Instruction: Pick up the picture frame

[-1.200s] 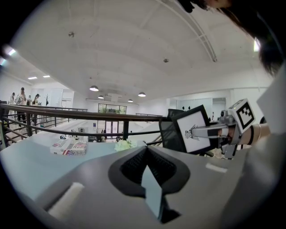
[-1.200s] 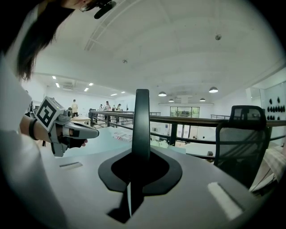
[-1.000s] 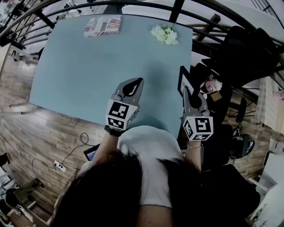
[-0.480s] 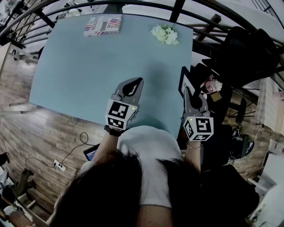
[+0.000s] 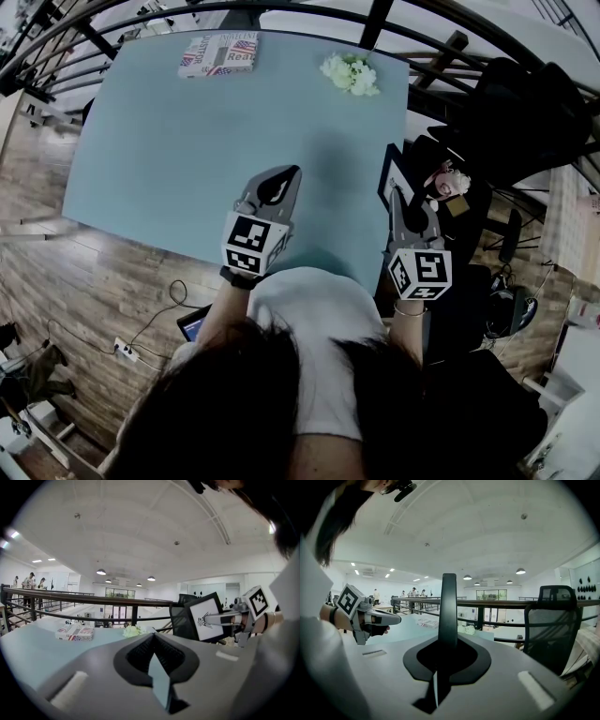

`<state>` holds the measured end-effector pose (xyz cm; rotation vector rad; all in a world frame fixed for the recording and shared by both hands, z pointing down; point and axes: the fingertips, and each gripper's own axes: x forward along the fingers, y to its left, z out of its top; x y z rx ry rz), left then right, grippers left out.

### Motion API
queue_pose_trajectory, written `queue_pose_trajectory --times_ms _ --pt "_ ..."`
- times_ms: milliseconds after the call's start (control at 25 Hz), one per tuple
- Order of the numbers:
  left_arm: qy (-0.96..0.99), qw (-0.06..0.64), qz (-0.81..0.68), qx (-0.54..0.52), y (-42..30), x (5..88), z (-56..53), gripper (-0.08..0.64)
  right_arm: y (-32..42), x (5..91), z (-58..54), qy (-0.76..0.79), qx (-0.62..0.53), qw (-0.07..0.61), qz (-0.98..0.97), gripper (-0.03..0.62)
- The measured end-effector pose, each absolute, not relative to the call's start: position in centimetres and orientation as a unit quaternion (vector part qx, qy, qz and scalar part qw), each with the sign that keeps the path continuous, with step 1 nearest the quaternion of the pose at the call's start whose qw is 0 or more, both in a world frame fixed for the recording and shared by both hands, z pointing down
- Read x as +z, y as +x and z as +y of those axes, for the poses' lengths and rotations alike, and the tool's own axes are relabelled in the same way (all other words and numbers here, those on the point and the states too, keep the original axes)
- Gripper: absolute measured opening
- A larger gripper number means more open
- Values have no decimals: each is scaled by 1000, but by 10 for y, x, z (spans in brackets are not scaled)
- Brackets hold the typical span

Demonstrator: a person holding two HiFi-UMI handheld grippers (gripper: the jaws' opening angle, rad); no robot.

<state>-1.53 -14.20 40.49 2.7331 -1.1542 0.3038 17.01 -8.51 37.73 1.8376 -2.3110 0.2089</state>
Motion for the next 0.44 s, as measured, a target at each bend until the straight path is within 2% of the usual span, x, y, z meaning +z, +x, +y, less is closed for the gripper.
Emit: queue_pose_trajectory --times_ms 440 --pt "914 83 -384 102 -14 407 -143 57 172 378 -85 618 72 93 -777 14"
